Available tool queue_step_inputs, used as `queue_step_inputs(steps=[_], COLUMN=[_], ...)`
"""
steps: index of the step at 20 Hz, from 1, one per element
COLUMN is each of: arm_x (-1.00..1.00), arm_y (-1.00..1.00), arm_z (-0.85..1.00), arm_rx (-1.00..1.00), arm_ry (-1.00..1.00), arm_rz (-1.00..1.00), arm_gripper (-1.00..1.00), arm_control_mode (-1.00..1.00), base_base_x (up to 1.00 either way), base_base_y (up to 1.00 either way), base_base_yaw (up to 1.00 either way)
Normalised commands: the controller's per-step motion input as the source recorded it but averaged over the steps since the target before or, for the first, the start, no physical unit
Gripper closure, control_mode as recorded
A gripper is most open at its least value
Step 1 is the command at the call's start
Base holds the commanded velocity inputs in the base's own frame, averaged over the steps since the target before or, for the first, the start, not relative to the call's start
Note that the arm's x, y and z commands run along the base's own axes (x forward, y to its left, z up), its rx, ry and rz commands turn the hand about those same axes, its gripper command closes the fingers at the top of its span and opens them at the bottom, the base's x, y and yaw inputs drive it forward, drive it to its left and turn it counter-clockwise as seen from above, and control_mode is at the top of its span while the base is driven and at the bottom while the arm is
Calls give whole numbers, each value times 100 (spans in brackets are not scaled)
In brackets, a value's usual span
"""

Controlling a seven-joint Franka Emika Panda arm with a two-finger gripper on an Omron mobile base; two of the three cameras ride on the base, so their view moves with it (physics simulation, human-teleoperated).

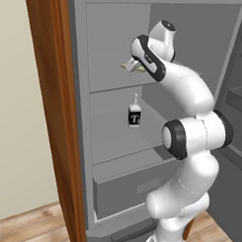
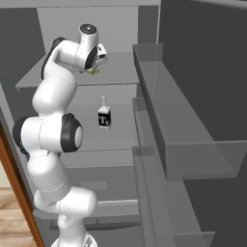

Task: Retrieve the butter from the fridge and place it on a plate on the dining table. Then retrieve the butter knife by the fridge and place it near the plate.

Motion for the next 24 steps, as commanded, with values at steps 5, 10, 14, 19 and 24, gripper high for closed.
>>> queue_step_inputs(steps=[5,10,14,19,24], arm_x=[0,0,0,2,0], arm_y=[0,0,0,0,0], arm_z=[0,0,0,0,0], arm_rx=[0,0,0,0,0], arm_ry=[0,1,0,0,0], arm_rz=[4,0,0,-20,-53], arm_gripper=[100,100,100,100,100], arm_control_mode=[-100,-100,-100,-100,-100], base_base_x=[0,0,0,0,0], base_base_y=[0,0,0,0,0], base_base_yaw=[0,0,0,0,0])
